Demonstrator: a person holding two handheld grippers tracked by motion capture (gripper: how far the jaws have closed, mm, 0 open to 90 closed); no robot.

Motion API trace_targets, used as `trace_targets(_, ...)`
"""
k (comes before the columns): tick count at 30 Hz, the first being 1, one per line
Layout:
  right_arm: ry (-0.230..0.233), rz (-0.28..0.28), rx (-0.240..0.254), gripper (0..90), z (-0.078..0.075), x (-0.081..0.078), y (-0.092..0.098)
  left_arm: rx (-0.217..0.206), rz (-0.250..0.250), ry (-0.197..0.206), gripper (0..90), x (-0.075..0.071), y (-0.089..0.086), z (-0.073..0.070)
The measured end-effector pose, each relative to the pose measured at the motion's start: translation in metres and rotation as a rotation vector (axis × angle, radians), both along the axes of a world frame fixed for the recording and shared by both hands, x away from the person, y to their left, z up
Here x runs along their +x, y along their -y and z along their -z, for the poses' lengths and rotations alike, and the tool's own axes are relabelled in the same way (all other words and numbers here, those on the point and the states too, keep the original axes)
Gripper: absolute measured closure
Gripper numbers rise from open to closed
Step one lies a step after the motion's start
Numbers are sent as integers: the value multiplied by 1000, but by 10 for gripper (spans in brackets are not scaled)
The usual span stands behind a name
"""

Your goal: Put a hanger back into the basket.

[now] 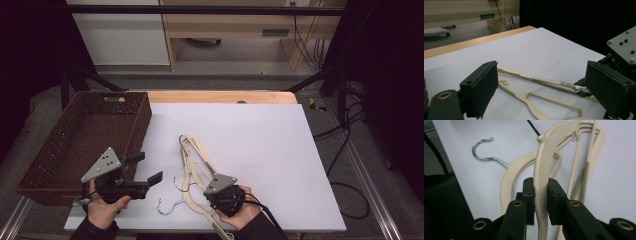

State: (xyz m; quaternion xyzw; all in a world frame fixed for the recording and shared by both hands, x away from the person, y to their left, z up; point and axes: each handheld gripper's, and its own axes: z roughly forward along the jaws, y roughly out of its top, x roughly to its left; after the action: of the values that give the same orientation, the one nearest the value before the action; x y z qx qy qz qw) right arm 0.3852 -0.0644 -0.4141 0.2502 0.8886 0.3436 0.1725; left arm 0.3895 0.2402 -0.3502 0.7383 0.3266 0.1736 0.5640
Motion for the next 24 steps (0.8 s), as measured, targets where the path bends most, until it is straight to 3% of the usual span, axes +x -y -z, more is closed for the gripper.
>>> trace_targets(3,24,39,10,809,-8,3,11,8,-8,-1,92,3,-1,3)
trace_targets(9,83,141,10,865,-20,12,39,84,-11,1,91,6,9,11)
trace_targets(14,62,163,49,867,-21,20,53,115,-1,-1,96,8,12,15)
trace_targets(17,74,153,70,868,-23,22,57,131,4,3,97,8,13,16)
trace_targets(19,77,133,114,868,-28,21,61,138,14,4,97,7,15,15)
trace_targets(24,10,1,211,868,-41,14,63,175,45,15,98,2,23,13)
